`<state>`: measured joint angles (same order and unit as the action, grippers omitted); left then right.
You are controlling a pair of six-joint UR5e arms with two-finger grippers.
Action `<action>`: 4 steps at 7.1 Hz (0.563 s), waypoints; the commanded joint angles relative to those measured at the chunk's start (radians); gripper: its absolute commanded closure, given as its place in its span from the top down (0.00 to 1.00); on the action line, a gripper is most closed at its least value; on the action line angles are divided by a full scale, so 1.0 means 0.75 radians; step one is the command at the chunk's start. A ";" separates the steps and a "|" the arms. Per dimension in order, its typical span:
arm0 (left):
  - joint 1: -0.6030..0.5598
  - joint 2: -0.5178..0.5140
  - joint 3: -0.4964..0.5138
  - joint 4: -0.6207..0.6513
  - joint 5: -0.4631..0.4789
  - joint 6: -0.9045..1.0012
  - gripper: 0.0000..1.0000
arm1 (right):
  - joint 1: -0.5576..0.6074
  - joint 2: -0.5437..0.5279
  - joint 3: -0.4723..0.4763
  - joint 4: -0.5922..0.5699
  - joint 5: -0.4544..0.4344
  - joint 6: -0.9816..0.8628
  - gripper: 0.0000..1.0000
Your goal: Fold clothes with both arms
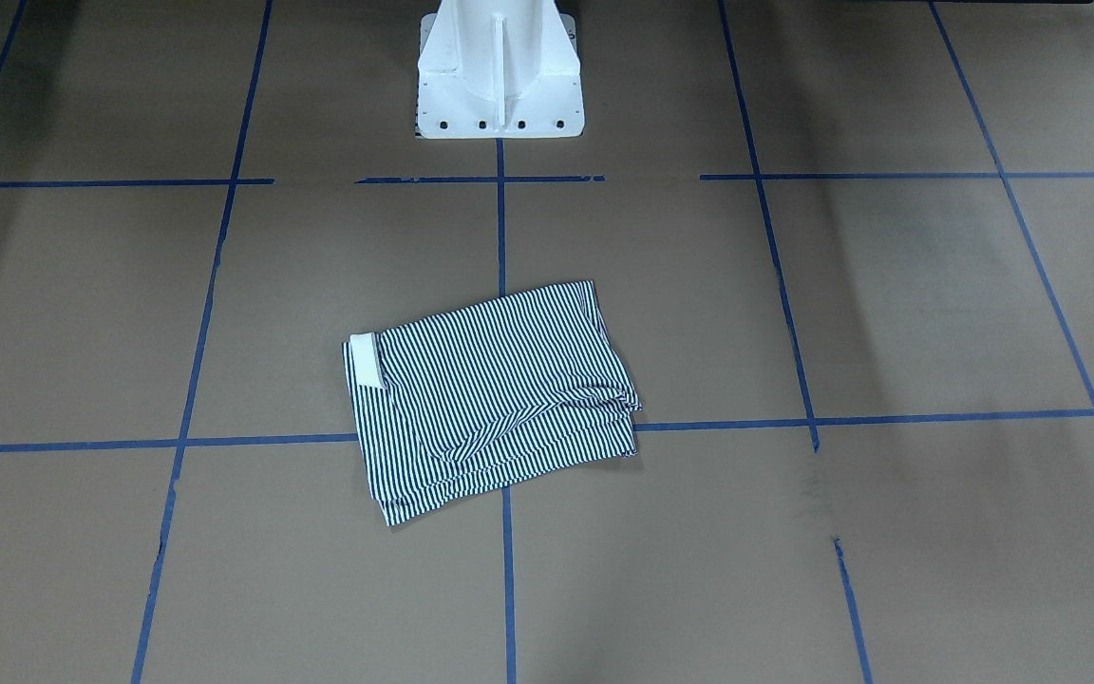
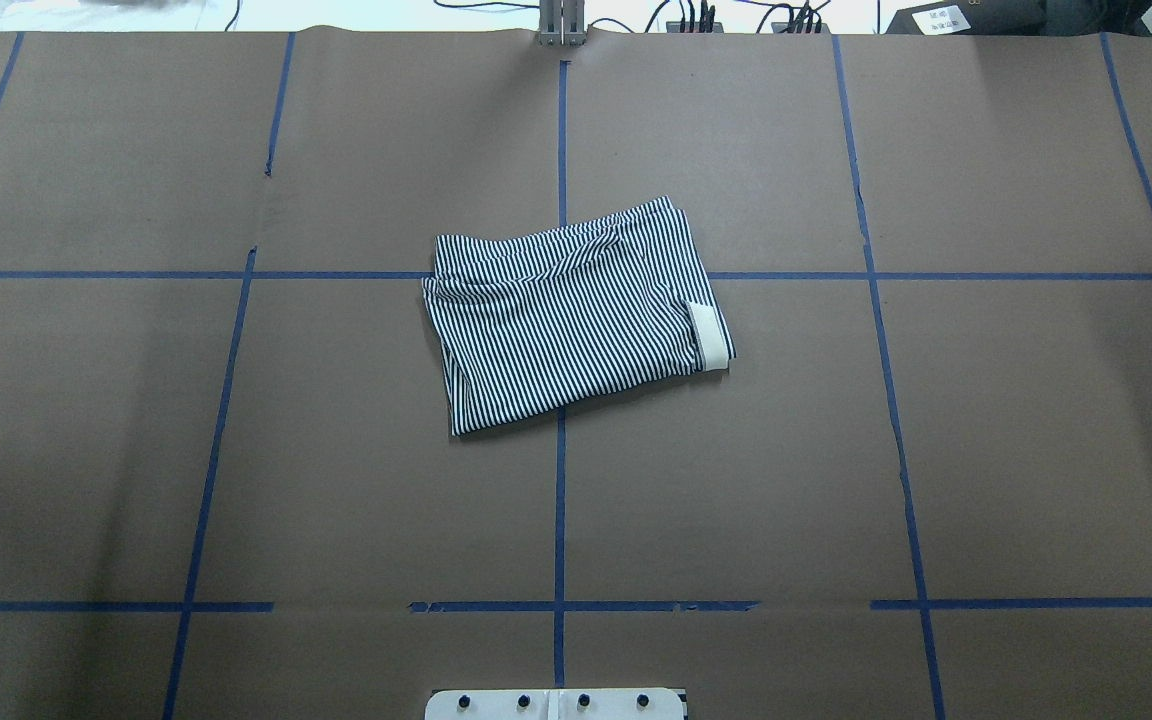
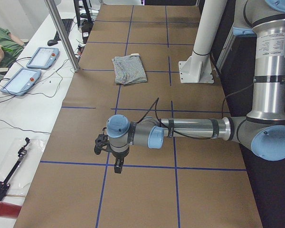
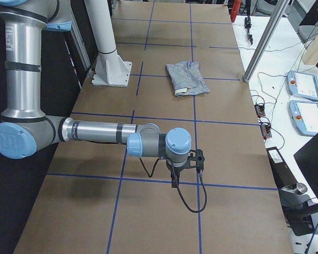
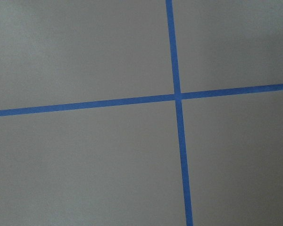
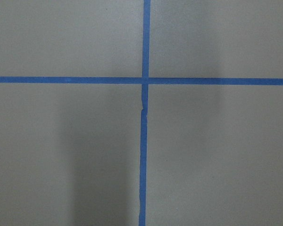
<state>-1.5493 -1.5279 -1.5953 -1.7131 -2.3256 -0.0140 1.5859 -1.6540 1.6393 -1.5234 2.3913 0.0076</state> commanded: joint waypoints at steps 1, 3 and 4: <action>0.000 0.000 -0.002 0.000 -0.002 0.000 1.00 | 0.000 -0.002 -0.001 0.002 0.000 0.000 1.00; 0.000 0.000 -0.002 0.000 -0.002 0.000 1.00 | 0.000 -0.004 -0.001 0.000 0.000 -0.002 1.00; 0.000 0.000 -0.008 0.000 -0.002 0.000 1.00 | 0.000 -0.004 -0.001 0.000 0.000 -0.004 1.00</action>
<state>-1.5493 -1.5279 -1.5982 -1.7135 -2.3270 -0.0138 1.5861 -1.6564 1.6384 -1.5231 2.3915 0.0064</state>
